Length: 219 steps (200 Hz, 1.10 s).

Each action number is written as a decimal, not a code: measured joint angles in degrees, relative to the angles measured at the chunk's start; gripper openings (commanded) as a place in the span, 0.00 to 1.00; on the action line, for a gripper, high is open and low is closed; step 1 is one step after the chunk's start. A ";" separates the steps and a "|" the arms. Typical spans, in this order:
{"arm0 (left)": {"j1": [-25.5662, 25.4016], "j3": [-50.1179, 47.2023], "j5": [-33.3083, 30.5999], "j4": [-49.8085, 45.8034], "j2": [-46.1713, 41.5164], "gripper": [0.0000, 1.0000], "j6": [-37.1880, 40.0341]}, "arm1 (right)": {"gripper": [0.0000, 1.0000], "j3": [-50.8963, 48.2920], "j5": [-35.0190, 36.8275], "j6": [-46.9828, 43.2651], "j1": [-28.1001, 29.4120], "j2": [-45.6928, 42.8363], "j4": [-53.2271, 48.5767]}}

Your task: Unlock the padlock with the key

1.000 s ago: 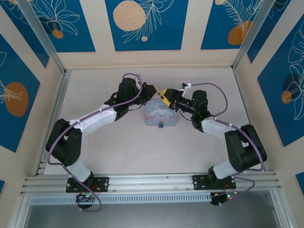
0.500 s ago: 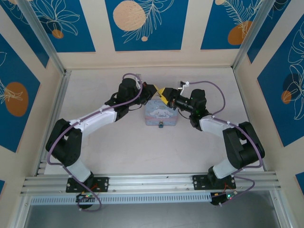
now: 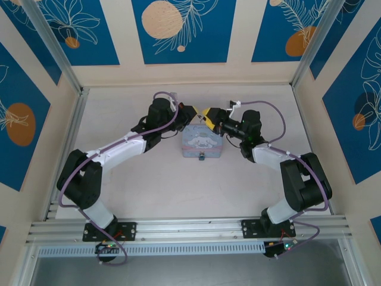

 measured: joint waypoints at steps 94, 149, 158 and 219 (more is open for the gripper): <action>-0.07 0.02 -0.04 -0.15 -0.26 0.00 0.04 | 0.29 1.60 -1.03 -0.52 1.88 0.79 0.57; -0.24 0.04 -0.04 -0.37 -0.26 0.00 0.68 | 0.20 0.42 -1.27 -0.50 1.88 0.79 1.03; -0.26 0.04 -0.07 -0.44 -0.26 0.00 0.87 | 0.18 0.15 -1.38 -0.50 1.88 0.79 1.05; -0.42 0.07 -0.28 -1.64 -0.26 0.00 1.09 | 0.11 -1.09 -1.40 -0.44 1.88 0.79 2.32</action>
